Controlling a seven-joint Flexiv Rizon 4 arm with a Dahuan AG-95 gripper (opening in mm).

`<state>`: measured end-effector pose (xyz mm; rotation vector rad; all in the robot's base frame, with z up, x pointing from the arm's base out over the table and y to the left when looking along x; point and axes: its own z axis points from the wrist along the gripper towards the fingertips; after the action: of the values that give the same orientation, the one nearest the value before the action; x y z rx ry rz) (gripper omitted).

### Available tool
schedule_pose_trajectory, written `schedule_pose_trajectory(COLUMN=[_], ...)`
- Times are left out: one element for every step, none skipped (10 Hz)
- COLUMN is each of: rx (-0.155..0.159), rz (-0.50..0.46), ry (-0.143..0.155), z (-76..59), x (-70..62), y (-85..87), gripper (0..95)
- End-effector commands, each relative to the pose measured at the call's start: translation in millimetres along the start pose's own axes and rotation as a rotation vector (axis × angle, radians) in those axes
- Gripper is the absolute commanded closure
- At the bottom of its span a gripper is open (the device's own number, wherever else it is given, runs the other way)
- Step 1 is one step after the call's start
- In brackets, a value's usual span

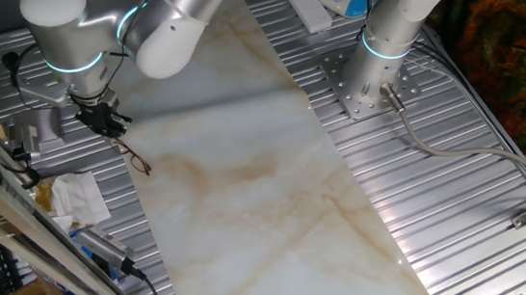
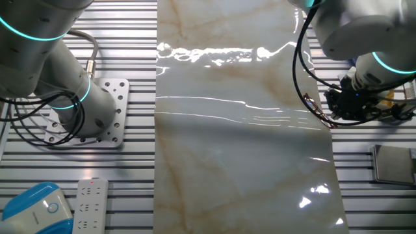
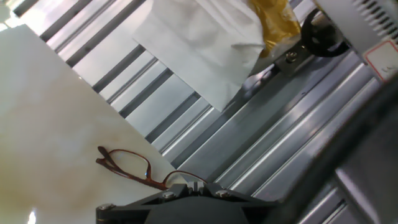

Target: Unfold the leg of the glasses (with one hand)

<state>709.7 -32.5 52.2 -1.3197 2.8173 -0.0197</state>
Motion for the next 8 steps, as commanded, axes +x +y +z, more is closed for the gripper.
schedule_pose_trajectory(rx=[0.007, 0.012, 0.018, 0.026, 0.031, 0.037, 0.043, 0.043], rz=[-0.039, -0.061, -0.078, -0.099, -0.113, -0.13, -0.151, -0.155], ry=[-0.005, -0.008, -0.015, -0.022, -0.026, -0.029, -0.036, -0.037], z=[0.0, 0.0, 0.0, 0.1, 0.1, 0.1, 0.2, 0.2], x=[-0.3, -0.3, -0.3, -0.3, -0.3, -0.3, -0.3, -0.3], y=[-0.2, -0.2, -0.2, -0.2, -0.2, -0.2, -0.1, -0.1], gripper=[95.0, 95.0, 95.0, 95.0, 95.0, 95.0, 95.0, 95.0])
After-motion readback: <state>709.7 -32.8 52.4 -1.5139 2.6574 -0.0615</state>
